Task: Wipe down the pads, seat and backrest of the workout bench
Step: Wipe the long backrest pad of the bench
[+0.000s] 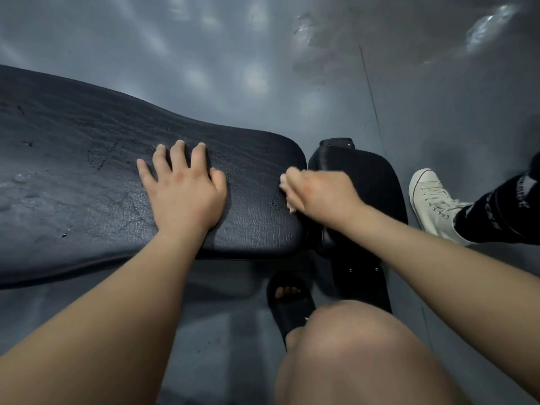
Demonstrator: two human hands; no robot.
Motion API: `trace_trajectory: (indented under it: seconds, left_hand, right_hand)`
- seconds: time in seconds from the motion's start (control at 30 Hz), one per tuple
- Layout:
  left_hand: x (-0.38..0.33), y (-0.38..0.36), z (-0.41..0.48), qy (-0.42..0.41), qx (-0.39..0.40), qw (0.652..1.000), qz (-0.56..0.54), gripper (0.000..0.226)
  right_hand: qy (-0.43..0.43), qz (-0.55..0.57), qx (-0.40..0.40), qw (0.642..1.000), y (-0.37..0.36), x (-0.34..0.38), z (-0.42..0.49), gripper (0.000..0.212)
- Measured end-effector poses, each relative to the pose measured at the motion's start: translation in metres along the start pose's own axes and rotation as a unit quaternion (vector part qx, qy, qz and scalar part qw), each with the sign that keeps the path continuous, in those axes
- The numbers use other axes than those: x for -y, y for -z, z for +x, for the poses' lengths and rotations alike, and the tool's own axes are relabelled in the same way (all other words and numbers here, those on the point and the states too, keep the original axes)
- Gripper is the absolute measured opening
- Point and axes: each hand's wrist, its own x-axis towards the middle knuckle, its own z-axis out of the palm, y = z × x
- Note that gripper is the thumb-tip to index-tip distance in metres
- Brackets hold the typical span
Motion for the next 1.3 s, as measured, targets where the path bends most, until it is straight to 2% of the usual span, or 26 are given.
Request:
trace_trajectory:
  seconds: [0.1, 0.2, 0.27, 0.37, 0.43, 0.5, 0.57, 0.67, 0.73, 0.8, 0.9, 0.97, 1.03, 1.2, 1.3]
  left_hand:
    - [0.002, 0.0, 0.0, 0.001, 0.001, 1.0, 0.002, 0.052]
    - [0.001, 0.0, 0.0, 0.001, 0.002, 1.0, 0.006, 0.053]
    - [0.001, 0.0, 0.0, 0.002, 0.002, 1.0, 0.006, 0.053]
    - [0.001, 0.0, -0.001, 0.003, 0.002, 1.0, 0.003, 0.052]
    - [0.0, 0.0, -0.001, 0.003, 0.002, 1.0, 0.002, 0.052]
    - [0.0, 0.0, -0.001, 0.003, 0.002, 1.0, 0.0, 0.053]
    - [0.0, 0.0, 0.0, 0.004, 0.004, 1.0, 0.004, 0.053]
    - [0.001, 0.0, 0.0, 0.007, 0.005, 1.0, 0.007, 0.053]
    - [0.001, -0.001, 0.0, 0.007, 0.003, 1.0, 0.007, 0.053]
    - [0.001, -0.002, 0.0, 0.005, 0.001, 1.0, 0.005, 0.053]
    - [0.002, -0.002, 0.0, 0.003, -0.002, 1.0, 0.004, 0.052]
    - [0.003, -0.001, 0.0, 0.003, -0.005, 1.0, 0.0, 0.052]
    - [0.002, -0.002, 0.0, 0.0, -0.008, 1.0, -0.003, 0.051]
    - [0.003, -0.002, 0.001, 0.002, -0.008, 1.0, -0.001, 0.05]
    - [0.004, -0.003, 0.001, 0.003, -0.006, 1.0, 0.0, 0.05]
  right_hand:
    - [-0.082, 0.016, 0.013, 0.996, -0.003, -0.01, 0.024, 0.033]
    - [-0.097, 0.005, 0.004, 0.995, -0.001, -0.001, 0.016, 0.035]
    - [-0.057, 0.003, -0.003, 0.998, 0.004, 0.015, -0.007, 0.033]
    - [0.057, 0.041, -0.005, 0.998, 0.013, 0.032, -0.036, 0.032]
    - [0.135, 0.065, -0.011, 0.989, 0.015, 0.029, -0.039, 0.03]
    - [0.173, 0.052, -0.026, 0.983, 0.012, 0.016, -0.027, 0.031]
    - [0.14, 0.034, -0.049, 0.988, 0.004, 0.0, -0.006, 0.035]
    - [0.027, 0.049, -0.056, 0.997, -0.002, -0.014, 0.025, 0.036]
    - [0.001, 0.071, -0.049, 0.996, -0.003, -0.003, 0.028, 0.035]
    - [0.047, 0.099, -0.039, 0.993, 0.002, 0.017, 0.014, 0.035]
    - [0.176, 0.154, -0.002, 0.972, 0.012, 0.036, -0.012, 0.036]
    - [0.206, 0.16, 0.0, 0.965, 0.013, 0.026, -0.004, 0.036]
    - [0.179, 0.132, -0.003, 0.975, 0.006, 0.01, 0.019, 0.038]
    - [-0.004, 0.12, -0.022, 0.993, -0.008, -0.012, 0.076, 0.044]
    - [0.004, 0.146, -0.017, 0.989, -0.009, 0.001, 0.073, 0.037]
